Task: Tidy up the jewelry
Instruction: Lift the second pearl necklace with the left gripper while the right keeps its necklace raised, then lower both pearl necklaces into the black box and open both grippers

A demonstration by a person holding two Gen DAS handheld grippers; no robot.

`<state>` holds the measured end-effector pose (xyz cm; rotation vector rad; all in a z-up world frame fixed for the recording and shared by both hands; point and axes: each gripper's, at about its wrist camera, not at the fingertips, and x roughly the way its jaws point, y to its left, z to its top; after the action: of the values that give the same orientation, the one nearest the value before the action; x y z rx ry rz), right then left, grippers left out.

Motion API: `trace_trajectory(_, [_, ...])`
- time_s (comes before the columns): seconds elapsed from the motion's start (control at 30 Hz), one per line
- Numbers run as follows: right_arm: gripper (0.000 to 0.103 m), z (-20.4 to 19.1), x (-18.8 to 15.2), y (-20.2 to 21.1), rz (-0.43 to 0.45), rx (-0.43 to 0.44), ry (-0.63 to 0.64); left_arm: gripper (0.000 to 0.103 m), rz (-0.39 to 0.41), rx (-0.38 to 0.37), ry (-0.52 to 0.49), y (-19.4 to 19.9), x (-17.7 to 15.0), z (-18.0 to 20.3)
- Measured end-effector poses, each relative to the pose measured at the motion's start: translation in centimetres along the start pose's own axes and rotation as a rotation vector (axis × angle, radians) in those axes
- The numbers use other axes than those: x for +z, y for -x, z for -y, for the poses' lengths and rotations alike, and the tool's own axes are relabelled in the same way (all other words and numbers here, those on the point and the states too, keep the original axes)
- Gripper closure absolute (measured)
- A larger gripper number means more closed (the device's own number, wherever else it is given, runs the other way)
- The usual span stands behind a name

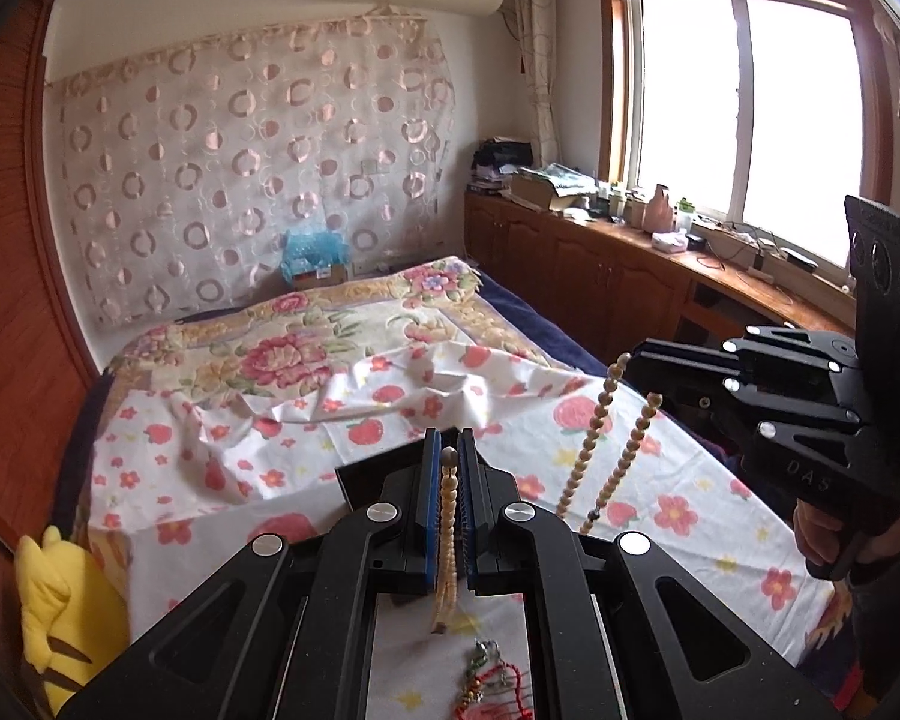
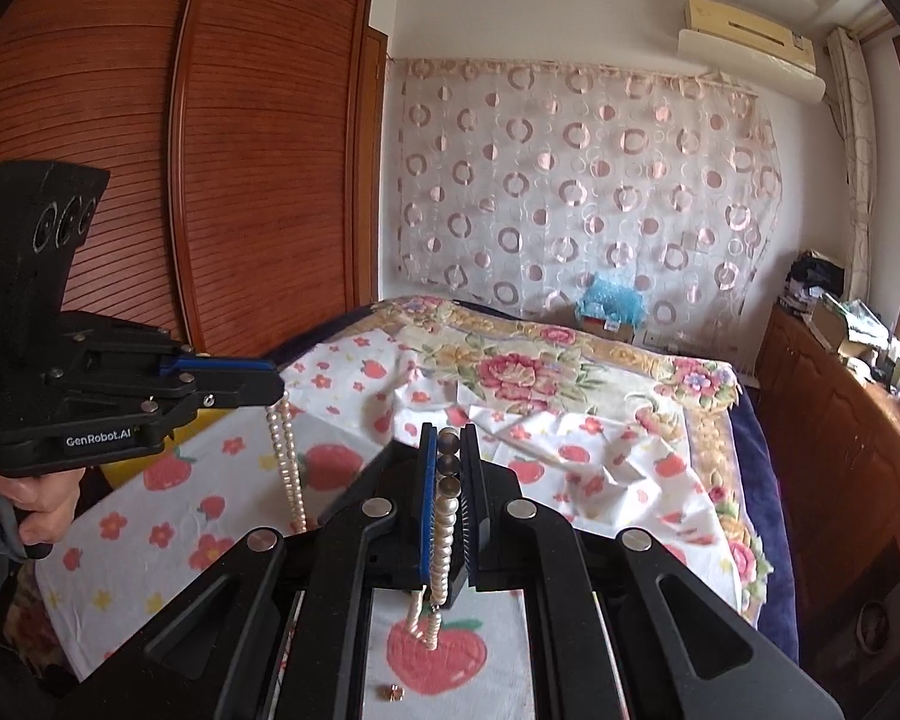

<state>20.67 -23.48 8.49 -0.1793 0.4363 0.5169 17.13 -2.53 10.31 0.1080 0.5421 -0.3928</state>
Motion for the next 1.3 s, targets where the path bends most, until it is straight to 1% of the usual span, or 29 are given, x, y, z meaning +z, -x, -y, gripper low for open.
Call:
trace_trajectory(0.23, [0.095,0.3,1.8,-0.6,0.01,-0.009,0.002,0.098,0.042,0.05,0.021,-0.1,3.4,-1.0])
trace_trajectory(0.4, [0.094,0.8,1.3,-1.0,0.006,0.001,-0.028,0.098,0.071,0.071,0.025,-0.2,5.6,-1.0])
trace_trajectory(0.57, [0.095,0.8,1.4,-1.4,0.004,-0.005,-0.025,0.098,0.082,0.077,0.027,-0.2,6.2,-1.1])
trace_trajectory(0.7, [0.094,1.4,2.1,-1.4,0.031,0.0,-0.041,0.098,0.05,0.073,0.037,-1.6,5.1,-1.4])
trace_trajectory(0.83, [0.094,1.9,3.8,-1.6,0.052,-0.002,-0.046,0.098,-0.002,0.064,0.064,-4.0,3.4,-2.3])
trace_trajectory(1.07, [0.094,2.1,6.1,-4.1,0.074,-0.019,-0.046,0.098,-0.066,0.058,0.088,-6.9,0.4,-3.0])
trace_trajectory(1.2, [0.094,2.3,5.8,-6.7,0.036,-0.028,-0.064,0.098,-0.092,0.054,0.097,-7.7,-0.8,-3.1])
trace_trajectory(1.3, [0.094,2.6,4.1,-9.7,-0.035,-0.01,-0.092,0.098,-0.111,0.049,0.098,-8.3,-1.5,-3.0])
